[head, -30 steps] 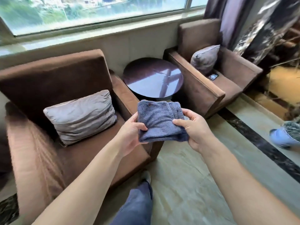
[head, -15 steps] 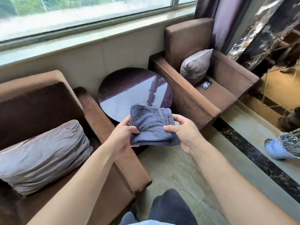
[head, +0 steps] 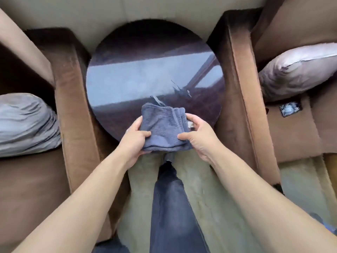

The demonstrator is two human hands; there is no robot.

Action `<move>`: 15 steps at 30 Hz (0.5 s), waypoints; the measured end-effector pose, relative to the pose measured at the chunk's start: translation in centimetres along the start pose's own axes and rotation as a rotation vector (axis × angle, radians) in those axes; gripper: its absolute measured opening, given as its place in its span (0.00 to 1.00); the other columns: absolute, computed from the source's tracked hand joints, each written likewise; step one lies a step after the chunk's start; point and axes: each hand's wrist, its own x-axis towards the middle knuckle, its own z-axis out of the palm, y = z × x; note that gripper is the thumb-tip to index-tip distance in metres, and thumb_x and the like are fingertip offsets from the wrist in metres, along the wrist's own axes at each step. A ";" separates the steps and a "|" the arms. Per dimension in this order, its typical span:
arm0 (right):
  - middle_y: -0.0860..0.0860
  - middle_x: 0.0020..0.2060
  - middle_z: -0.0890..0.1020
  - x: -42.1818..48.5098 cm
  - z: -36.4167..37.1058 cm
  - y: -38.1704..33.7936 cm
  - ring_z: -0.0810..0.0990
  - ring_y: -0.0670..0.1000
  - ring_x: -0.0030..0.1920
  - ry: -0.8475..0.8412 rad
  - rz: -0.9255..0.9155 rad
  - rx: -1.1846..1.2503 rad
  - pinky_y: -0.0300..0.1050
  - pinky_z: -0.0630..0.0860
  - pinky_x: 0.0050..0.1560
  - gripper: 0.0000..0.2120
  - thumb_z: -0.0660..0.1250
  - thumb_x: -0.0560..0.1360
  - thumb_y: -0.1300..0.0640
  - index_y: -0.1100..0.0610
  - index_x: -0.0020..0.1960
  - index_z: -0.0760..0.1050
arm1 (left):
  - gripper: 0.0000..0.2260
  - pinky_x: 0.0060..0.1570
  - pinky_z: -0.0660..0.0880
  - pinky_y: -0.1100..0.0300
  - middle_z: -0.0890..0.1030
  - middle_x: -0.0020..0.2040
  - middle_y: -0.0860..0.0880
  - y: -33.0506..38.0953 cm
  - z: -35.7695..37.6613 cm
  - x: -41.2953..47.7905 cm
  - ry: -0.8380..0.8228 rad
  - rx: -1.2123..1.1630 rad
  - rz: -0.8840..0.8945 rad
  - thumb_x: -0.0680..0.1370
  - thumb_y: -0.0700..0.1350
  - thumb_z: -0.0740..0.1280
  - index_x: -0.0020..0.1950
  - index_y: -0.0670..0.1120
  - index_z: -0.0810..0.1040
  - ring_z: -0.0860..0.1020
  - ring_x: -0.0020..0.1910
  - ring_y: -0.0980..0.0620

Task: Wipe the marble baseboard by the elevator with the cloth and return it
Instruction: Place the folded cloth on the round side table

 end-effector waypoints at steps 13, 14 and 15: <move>0.42 0.66 0.78 17.0 -0.3 7.5 0.79 0.44 0.62 -0.117 -0.053 -0.234 0.49 0.76 0.65 0.38 0.67 0.64 0.62 0.36 0.69 0.67 | 0.24 0.44 0.81 0.54 0.85 0.48 0.57 -4.0 1.1 15.7 0.279 -0.039 -0.008 0.79 0.34 0.62 0.72 0.54 0.72 0.84 0.48 0.55; 0.40 0.64 0.78 17.0 -0.4 7.8 0.80 0.45 0.61 -0.123 -0.052 -0.226 0.50 0.77 0.64 0.38 0.67 0.64 0.61 0.36 0.69 0.67 | 0.23 0.43 0.80 0.55 0.85 0.48 0.56 -4.1 1.2 15.7 0.281 -0.041 -0.015 0.79 0.34 0.63 0.71 0.54 0.72 0.84 0.48 0.54; 0.38 0.60 0.80 16.7 -0.7 7.8 0.82 0.46 0.58 -0.125 -0.043 -0.235 0.50 0.78 0.62 0.37 0.67 0.64 0.61 0.36 0.70 0.68 | 0.23 0.42 0.80 0.56 0.84 0.49 0.54 -4.1 1.3 15.2 0.299 -0.022 -0.028 0.78 0.35 0.63 0.71 0.54 0.72 0.83 0.48 0.52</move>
